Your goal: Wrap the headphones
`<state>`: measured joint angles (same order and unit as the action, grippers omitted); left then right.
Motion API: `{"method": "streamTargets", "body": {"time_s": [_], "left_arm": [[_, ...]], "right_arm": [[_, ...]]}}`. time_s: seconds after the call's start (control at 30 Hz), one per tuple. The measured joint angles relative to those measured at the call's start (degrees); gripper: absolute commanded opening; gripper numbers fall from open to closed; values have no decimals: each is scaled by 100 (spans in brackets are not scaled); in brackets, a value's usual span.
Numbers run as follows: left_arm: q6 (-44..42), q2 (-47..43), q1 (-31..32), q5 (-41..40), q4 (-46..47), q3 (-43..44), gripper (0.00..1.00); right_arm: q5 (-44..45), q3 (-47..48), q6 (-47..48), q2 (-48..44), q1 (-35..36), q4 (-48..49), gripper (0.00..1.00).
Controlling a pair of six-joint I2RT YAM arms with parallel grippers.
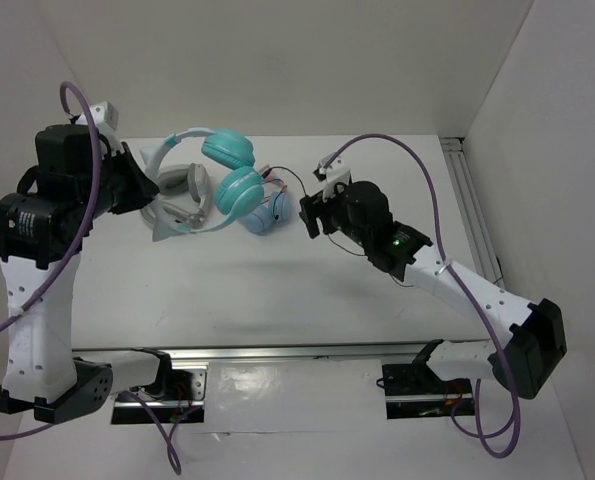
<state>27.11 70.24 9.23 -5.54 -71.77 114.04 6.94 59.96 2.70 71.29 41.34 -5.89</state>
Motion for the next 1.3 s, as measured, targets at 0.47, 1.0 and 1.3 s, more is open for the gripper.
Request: {"method": "streamTargets", "body": {"time_s": [0.47,1.0,1.3], "left_arm": [[13,131,0,-402,-251,221,0],[63,223,0,-815,-376,295,0],[0,-109,592,-1674,647,-1744,0]], "right_arm": [[-643,-1099,-365,-769,63,415,29],[-1233,-2608,-1078,-1311,131,1624,0],[1602,-1705,-1445,-1845,1637,107,0]]}}
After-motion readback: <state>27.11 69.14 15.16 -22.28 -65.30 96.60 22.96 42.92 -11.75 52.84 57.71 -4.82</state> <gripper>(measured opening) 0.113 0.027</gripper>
